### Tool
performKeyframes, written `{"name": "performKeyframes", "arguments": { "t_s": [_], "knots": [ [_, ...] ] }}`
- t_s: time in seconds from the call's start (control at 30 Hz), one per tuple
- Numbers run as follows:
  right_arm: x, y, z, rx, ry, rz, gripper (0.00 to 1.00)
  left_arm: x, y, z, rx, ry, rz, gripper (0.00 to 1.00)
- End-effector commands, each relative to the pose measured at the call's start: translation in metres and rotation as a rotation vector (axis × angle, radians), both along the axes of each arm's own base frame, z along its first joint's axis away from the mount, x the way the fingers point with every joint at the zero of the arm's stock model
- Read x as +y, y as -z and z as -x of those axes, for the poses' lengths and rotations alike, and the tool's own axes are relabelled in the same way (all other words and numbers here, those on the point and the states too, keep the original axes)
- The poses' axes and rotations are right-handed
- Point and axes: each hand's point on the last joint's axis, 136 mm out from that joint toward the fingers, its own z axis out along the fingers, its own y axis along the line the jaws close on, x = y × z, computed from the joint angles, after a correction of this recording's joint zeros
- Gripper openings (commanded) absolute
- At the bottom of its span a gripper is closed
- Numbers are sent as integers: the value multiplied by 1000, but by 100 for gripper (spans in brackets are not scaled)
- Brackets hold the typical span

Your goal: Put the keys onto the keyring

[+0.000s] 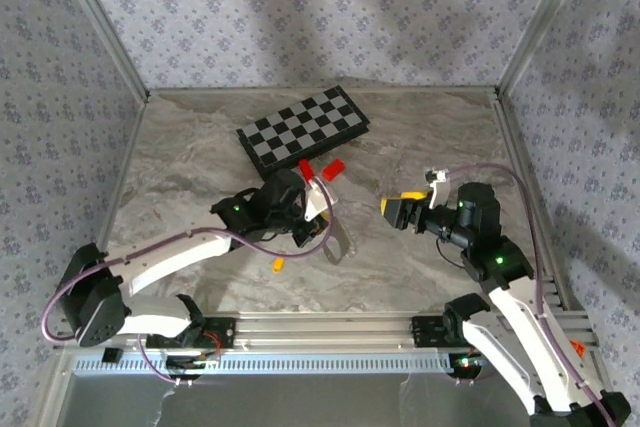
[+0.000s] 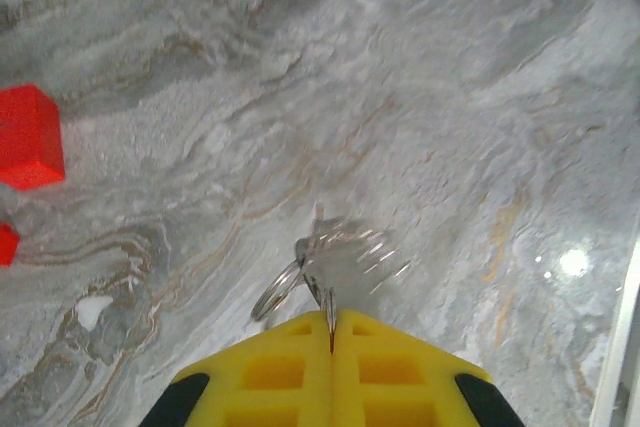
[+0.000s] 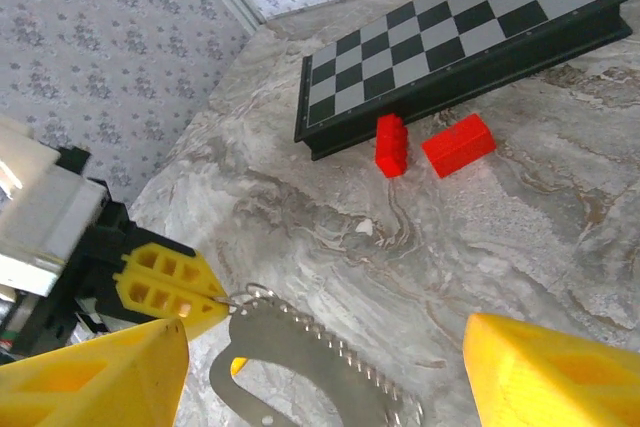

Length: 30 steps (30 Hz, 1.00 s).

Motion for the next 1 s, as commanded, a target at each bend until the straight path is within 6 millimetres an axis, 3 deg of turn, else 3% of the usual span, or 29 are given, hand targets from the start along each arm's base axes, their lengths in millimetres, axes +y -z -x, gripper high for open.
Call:
{"name": "performKeyframes", "arguments": {
  "t_s": [0.0,0.13,0.3,0.63,0.83,0.97],
  "knots": [
    [0,-15,9,-55,-13,9,75,-10,-25,10,-19,45,110,0],
    [3,-24,15,-99,-31,-4,76,-15,-42,14,-57,53,191,0],
    [12,-23,19,-102,-97,22,76,-14,-46,13,-66,37,201,0],
    [43,-64,54,-295,-373,-110,79,-13,-76,33,-113,114,323,0],
    [49,-81,63,-386,-441,-161,80,-9,-97,45,-164,181,358,0],
    [54,-82,60,-406,-441,-151,84,-2,-110,58,-210,244,390,0]
  ]
}}
